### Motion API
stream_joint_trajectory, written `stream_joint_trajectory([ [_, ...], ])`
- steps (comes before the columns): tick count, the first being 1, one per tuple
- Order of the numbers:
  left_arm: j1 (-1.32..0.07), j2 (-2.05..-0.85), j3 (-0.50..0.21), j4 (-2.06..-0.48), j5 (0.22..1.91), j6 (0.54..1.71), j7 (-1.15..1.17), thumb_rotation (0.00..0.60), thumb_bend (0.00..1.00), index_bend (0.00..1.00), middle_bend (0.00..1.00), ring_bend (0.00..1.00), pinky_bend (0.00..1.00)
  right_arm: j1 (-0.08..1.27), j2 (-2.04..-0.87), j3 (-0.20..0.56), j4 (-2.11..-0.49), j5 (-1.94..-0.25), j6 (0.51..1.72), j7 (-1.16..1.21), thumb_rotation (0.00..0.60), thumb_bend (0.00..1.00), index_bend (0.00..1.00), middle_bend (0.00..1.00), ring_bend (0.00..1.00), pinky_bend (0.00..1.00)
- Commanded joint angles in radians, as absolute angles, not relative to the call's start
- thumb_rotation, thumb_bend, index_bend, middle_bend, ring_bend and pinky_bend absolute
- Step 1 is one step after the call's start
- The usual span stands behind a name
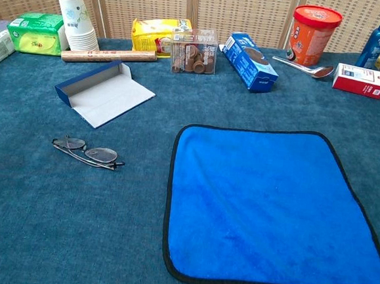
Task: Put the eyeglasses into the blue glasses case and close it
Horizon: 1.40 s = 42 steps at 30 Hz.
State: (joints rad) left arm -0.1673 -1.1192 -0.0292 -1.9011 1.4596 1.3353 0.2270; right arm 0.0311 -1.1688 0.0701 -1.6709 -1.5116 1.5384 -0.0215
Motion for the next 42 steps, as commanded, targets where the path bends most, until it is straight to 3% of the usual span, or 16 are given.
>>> stream_joint_trajectory([
  [1,-0.249,-1.061,-0.079,-1.916,1.377,1.202,0.128,0.600,0.17,0.00,0.01,0.00,0.03,0.024,-1.166,0.070,-1.673,-1.509,1.549,-0.022,0.341,0.36,0.09,0.13,0.00,0.04],
  [7,-0.366,-1.011,-0.141,-1.917,1.243,1.020,0.078,0.600,0.17,0.00,0.01,0.00,0.04,0.004,-1.163,0.067,-1.672,-1.500,1.570,-0.012,0.338,0.36,0.09,0.13,0.00,0.04],
  [17,-0.561,-1.028,-0.216,-1.783,1.050,0.729,-0.036,0.600,0.17,0.00,0.01,0.00,0.04,-0.014,-1.151,0.066,-1.683,-1.498,1.590,-0.020,0.340,0.36,0.09,0.13,0.00,0.04],
  [35,-0.874,-1.265,-0.241,-1.323,0.772,0.356,-0.148,0.600,0.16,0.00,0.01,0.00,0.04,-0.041,-1.139,0.070,-1.706,-1.473,1.609,-0.042,0.340,0.36,0.09,0.13,0.00,0.04],
  [42,-0.938,-1.348,-0.238,-1.184,0.742,0.288,-0.193,0.600,0.16,0.00,0.02,0.00,0.05,-0.057,-1.128,0.072,-1.710,-1.461,1.623,-0.035,0.341,0.36,0.09,0.13,0.00,0.04],
])
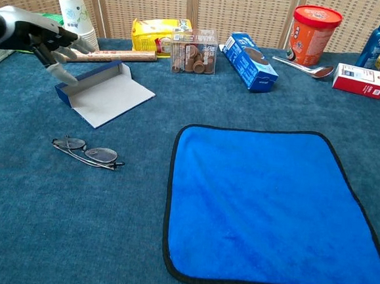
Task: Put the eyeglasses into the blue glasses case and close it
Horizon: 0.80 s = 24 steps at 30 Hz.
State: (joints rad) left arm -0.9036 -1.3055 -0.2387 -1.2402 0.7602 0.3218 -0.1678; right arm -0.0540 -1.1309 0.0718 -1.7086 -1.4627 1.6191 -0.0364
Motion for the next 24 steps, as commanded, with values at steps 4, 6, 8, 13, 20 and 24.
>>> stream_joint_trajectory([
  [4,-0.967,-1.397,-0.239,-1.107,0.730,0.263,-0.218,0.600,0.16,0.00,0.02,0.00,0.05,-0.067,-1.121,0.074,-1.716,-1.455,1.631,-0.030,0.338,0.36,0.09,0.13,0.00,0.04],
  [6,-0.976,-1.416,-0.243,-1.077,0.727,0.251,-0.231,0.600,0.16,0.00,0.02,0.00,0.05,-0.070,-1.119,0.074,-1.718,-1.456,1.634,-0.028,0.339,0.36,0.09,0.13,0.00,0.04],
  [8,-0.981,-1.430,-0.247,-1.052,0.727,0.241,-0.244,0.599,0.16,0.00,0.02,0.00,0.05,-0.073,-1.116,0.074,-1.721,-1.456,1.637,-0.025,0.342,0.36,0.09,0.13,0.00,0.04],
  [13,-0.987,-1.454,-0.257,-1.010,0.738,0.227,-0.269,0.600,0.16,0.00,0.02,0.00,0.06,-0.081,-1.111,0.074,-1.724,-1.455,1.644,-0.021,0.340,0.36,0.09,0.13,0.00,0.04],
  [20,-0.985,-1.498,-0.279,-0.954,0.755,0.220,-0.308,0.600,0.16,0.00,0.02,0.00,0.07,-0.093,-1.103,0.071,-1.741,-1.460,1.650,0.001,0.338,0.36,0.09,0.13,0.00,0.04],
  [24,-0.992,-1.523,-0.296,-0.923,0.775,0.213,-0.323,0.600,0.16,0.00,0.02,0.00,0.09,-0.100,-1.099,0.069,-1.743,-1.463,1.657,0.006,0.342,0.36,0.09,0.13,0.00,0.04],
])
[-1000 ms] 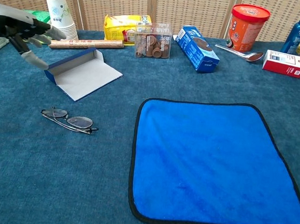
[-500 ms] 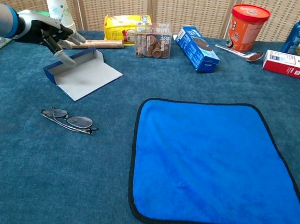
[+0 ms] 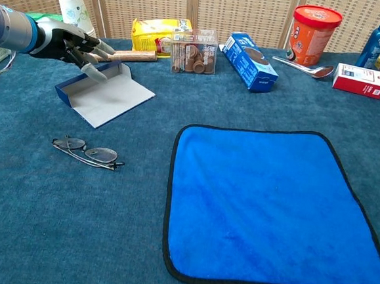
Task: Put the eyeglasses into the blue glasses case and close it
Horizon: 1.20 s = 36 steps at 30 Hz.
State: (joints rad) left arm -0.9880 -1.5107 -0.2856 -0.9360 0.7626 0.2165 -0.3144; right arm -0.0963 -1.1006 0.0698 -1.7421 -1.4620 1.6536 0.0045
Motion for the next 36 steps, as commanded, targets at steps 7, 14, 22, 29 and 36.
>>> stream_joint_trajectory([
  [7,-1.004,-1.547,-0.329,-0.917,0.818,0.230,-0.336,0.600,0.16,0.00,0.02,0.00,0.10,-0.111,-1.095,0.067,-1.746,-1.460,1.662,0.016,0.342,0.36,0.09,0.13,0.00,0.04],
  [14,-1.021,-1.559,-0.337,-0.919,0.843,0.224,-0.342,0.598,0.16,0.00,0.02,0.00,0.11,-0.124,-1.092,0.065,-1.744,-1.461,1.673,0.029,0.338,0.36,0.09,0.13,0.00,0.04],
  [22,-1.040,-1.579,-0.341,-0.919,0.867,0.207,-0.349,0.599,0.16,0.00,0.02,0.00,0.11,-0.135,-1.090,0.065,-1.744,-1.461,1.681,0.034,0.338,0.36,0.09,0.13,0.00,0.04],
  [29,-1.065,-1.597,-0.356,-0.927,0.906,0.200,-0.350,0.599,0.16,0.00,0.02,0.00,0.12,-0.142,-1.090,0.065,-1.747,-1.464,1.686,0.029,0.336,0.36,0.09,0.13,0.00,0.04],
  [36,-1.080,-1.606,-0.360,-0.955,0.945,0.187,-0.350,0.600,0.16,0.00,0.02,0.00,0.12,-0.153,-1.091,0.065,-1.745,-1.463,1.697,0.034,0.339,0.36,0.09,0.13,0.00,0.04],
])
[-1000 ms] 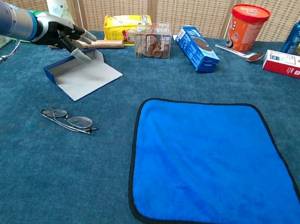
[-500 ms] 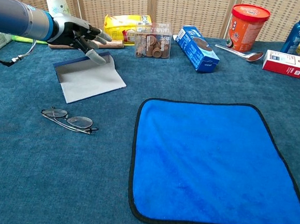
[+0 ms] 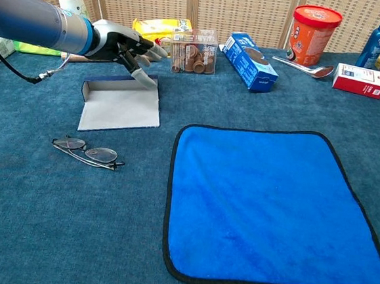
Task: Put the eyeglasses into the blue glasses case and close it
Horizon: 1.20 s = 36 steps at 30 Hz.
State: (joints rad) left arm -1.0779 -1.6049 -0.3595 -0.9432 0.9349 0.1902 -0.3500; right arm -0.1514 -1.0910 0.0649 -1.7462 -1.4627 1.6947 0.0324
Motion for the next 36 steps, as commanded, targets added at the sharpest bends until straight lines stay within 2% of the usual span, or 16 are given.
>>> stream_joint_trajectory([
  [1,-1.079,-1.605,-0.360,-0.962,0.950,0.186,-0.350,0.600,0.16,0.00,0.02,0.00,0.12,-0.154,-1.090,0.065,-1.745,-1.464,1.698,0.035,0.339,0.36,0.09,0.13,0.00,0.04],
  [11,-1.031,-1.553,-0.369,-1.072,0.997,0.188,-0.372,0.600,0.16,0.00,0.02,0.00,0.12,-0.160,-1.092,0.066,-1.738,-1.473,1.704,0.047,0.339,0.36,0.09,0.13,0.00,0.04],
  [20,-0.930,-1.460,-0.348,-1.226,1.065,0.226,-0.390,0.599,0.16,0.00,0.02,0.00,0.12,-0.164,-1.093,0.065,-1.730,-1.480,1.704,0.058,0.338,0.36,0.09,0.13,0.00,0.04],
  [30,-0.894,-1.430,-0.349,-1.270,1.101,0.239,-0.424,0.598,0.16,0.00,0.02,0.00,0.13,-0.164,-1.094,0.065,-1.732,-1.489,1.704,0.059,0.339,0.36,0.09,0.13,0.00,0.04],
  [34,-0.885,-1.435,-0.360,-1.272,1.117,0.290,-0.426,0.600,0.16,0.00,0.02,0.00,0.13,-0.167,-1.092,0.064,-1.731,-1.490,1.706,0.064,0.340,0.36,0.09,0.13,0.00,0.04],
  [36,-0.870,-1.432,-0.364,-1.280,1.144,0.384,-0.395,0.599,0.16,0.00,0.02,0.00,0.12,-0.166,-1.092,0.064,-1.730,-1.495,1.706,0.067,0.340,0.36,0.09,0.13,0.00,0.04],
])
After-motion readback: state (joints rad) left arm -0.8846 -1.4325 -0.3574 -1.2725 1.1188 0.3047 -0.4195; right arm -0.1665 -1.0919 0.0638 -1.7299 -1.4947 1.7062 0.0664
